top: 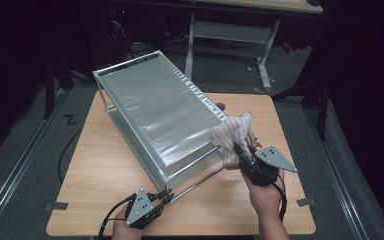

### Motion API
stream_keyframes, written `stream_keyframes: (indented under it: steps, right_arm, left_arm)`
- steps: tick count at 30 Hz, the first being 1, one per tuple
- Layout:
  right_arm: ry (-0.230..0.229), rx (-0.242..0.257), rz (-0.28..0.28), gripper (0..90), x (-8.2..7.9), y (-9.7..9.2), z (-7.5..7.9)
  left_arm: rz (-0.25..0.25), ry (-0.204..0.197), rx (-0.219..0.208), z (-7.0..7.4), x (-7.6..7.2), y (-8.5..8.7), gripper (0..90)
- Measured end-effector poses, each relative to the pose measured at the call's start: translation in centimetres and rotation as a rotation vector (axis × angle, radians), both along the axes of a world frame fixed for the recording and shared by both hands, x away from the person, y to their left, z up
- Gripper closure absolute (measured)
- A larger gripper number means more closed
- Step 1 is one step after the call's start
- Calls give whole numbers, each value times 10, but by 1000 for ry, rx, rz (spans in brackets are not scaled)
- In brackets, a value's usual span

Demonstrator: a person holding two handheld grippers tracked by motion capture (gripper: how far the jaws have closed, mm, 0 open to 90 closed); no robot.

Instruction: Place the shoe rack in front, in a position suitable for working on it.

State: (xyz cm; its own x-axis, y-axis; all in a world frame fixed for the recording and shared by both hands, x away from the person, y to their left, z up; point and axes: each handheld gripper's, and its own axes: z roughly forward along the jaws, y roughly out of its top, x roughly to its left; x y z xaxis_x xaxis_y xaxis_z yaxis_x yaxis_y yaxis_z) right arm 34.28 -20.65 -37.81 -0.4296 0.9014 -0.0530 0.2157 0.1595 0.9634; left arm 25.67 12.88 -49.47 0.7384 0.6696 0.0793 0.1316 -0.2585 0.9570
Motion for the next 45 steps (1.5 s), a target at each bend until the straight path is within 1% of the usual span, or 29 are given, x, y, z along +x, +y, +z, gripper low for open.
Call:
stream_keyframes:
  steps: [3, 5, 7, 10, 12, 14, 16, 18, 20, 22, 24, 25, 26, 27, 29, 32, 34, 37, 40, 45]
  right_arm:
    - [11, 22, -46, 711, 7, -9, -2]
    - [8, 22, -64, 712, 8, -12, -1]
    - [-7, 29, -74, 712, 7, -14, 1]
    - [-34, 49, -87, 712, -5, -22, 8]
    - [-39, 54, -90, 713, -14, -26, 11]
    - [-36, 45, -100, 712, -23, -30, 10]
    - [-18, 42, -111, 712, -30, -36, 6]
    - [15, 23, -122, 713, -35, -40, -4]
    - [75, -6, -128, 712, -38, -42, -22]
    - [131, -14, -120, 713, -38, -41, -37]
    - [190, -27, -84, 713, -37, -35, -51]
    - [212, -23, -59, 713, -38, -29, -56]
    - [226, -15, -34, 713, -39, -23, -59]
    - [227, -19, -1, 713, -40, -13, -60]
    - [218, -35, 49, 713, -42, 2, -59]
    - [200, -43, 141, 713, -48, 28, -55]
    - [199, -57, 205, 713, -53, 44, -54]
    - [183, -74, 272, 714, -61, 62, -51]
    - [153, -71, 330, 714, -71, 74, -43]
    - [105, -61, 385, 718, -84, 83, -32]
  left_arm:
    - [1, 0, -6, 0, 0, 0, 802]
    - [-2, 1, -6, 0, 0, 0, 802]
    - [-3, 5, -9, 0, 0, 0, 803]
    - [-1, 4, -7, 0, 0, 0, 802]
    - [-1, 5, -8, 0, 0, 0, 802]
    - [-10, 6, -4, 0, 1, -1, 801]
    - [-18, 6, 1, 1, 2, -2, 800]
    - [-30, 6, -1, 1, 4, -4, 801]
    - [-37, 6, -1, 1, 6, -6, 801]
    - [-42, 3, 0, 1, 7, -8, 801]
    - [-49, 0, 5, 1, 8, -10, 800]
    - [-52, 0, 5, 1, 8, -10, 800]
    - [-52, -1, 5, 1, 8, -10, 800]
    - [-51, -2, 6, 1, 8, -10, 800]
    - [-47, -5, 9, 1, 8, -11, 799]
    - [-41, -8, 5, 0, 7, -11, 798]
    - [-41, -10, 3, 0, 7, -10, 798]
    - [-36, -12, 3, -1, 6, -10, 798]
    - [-32, -13, 1, -1, 6, -10, 798]
    - [-30, -13, -3, -1, 5, -8, 799]
